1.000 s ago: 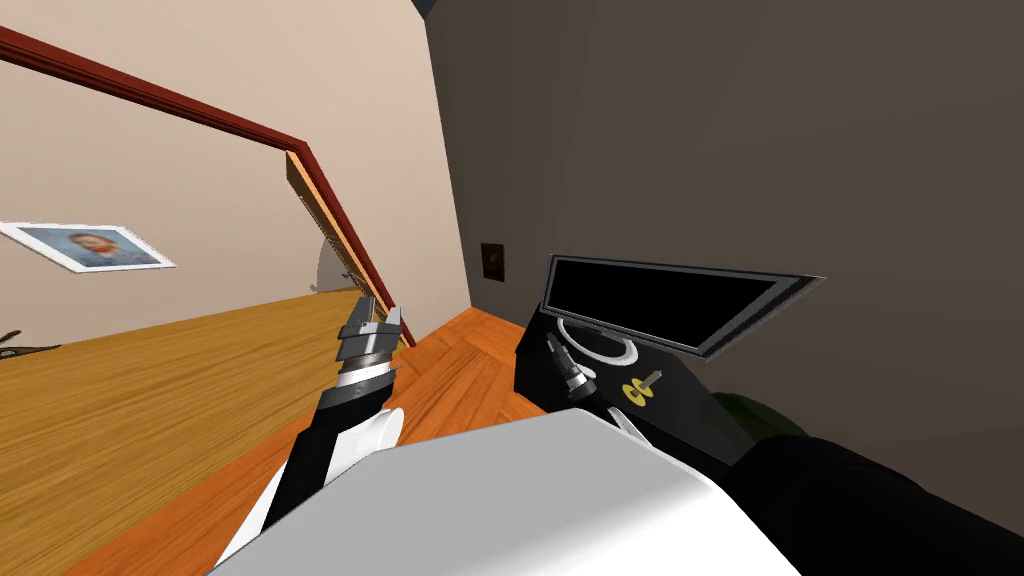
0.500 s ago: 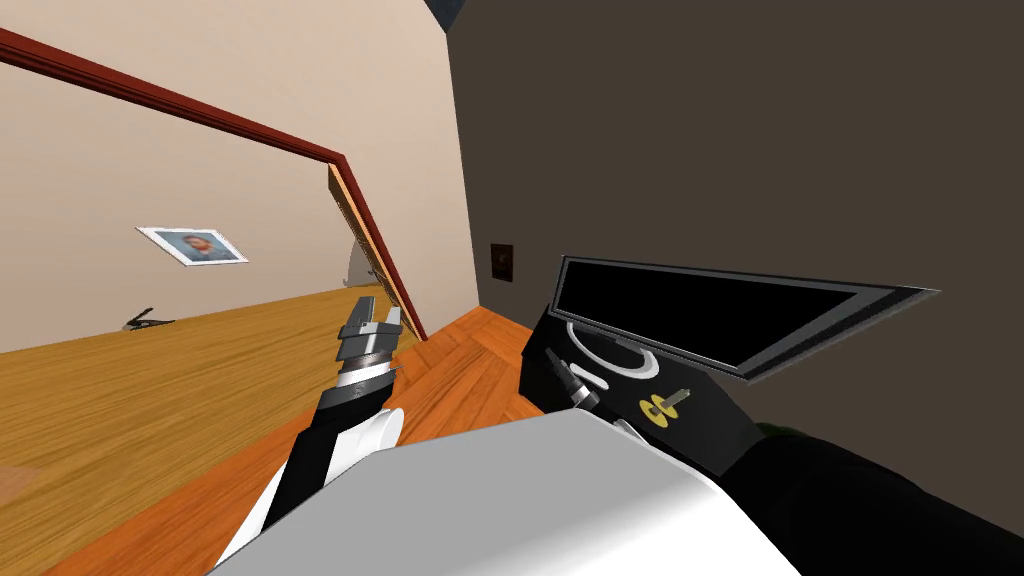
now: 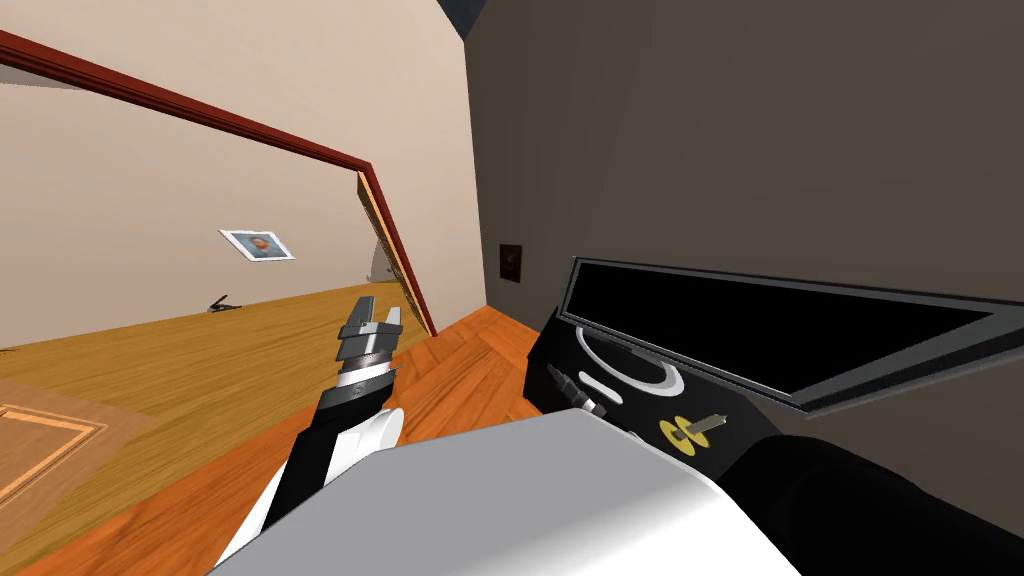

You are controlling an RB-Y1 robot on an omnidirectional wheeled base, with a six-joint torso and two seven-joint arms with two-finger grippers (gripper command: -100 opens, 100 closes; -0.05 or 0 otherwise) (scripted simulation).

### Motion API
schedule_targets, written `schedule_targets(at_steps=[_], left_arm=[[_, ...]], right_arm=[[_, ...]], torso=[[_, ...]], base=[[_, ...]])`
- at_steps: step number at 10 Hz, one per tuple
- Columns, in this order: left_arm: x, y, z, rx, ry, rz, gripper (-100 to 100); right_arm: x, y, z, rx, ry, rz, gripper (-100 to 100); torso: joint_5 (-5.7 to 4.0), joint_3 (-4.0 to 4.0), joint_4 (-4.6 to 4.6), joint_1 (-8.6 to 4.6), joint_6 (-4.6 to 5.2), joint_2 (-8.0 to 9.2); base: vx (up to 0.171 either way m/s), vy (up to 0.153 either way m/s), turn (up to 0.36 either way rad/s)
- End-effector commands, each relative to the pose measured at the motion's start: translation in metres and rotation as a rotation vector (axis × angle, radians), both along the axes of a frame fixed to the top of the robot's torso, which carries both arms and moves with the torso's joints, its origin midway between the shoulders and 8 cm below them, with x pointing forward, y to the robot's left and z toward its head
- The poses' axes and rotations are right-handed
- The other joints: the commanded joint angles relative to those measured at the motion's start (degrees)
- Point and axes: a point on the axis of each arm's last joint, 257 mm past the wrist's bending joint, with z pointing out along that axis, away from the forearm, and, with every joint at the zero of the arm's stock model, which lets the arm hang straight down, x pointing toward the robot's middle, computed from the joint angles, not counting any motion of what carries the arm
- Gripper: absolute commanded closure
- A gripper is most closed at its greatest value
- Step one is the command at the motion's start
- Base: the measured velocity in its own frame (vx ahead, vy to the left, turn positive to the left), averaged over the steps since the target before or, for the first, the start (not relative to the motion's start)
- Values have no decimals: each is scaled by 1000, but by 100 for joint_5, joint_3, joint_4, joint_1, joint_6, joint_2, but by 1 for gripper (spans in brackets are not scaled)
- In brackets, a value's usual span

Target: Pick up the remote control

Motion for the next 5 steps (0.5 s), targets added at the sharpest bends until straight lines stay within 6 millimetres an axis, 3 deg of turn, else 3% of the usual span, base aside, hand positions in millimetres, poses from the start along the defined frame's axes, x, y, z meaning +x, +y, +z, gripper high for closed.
schedule_targets(at_steps=[1, 5], left_arm=[[0, 0, 0, 0, 0, 0, 0], [0, 0, 0, 0, 0, 0, 0]], right_arm=[[-8, -3, -16, -17, 31, -5, -100], [-49, -25, -79, -152, 173, 36, -100]], torso=[[0, 0, 0, 0, 0, 0], [0, 0, 0, 1, -3, -1]], base=[[9, -4, -9], [22, -2, 175]])
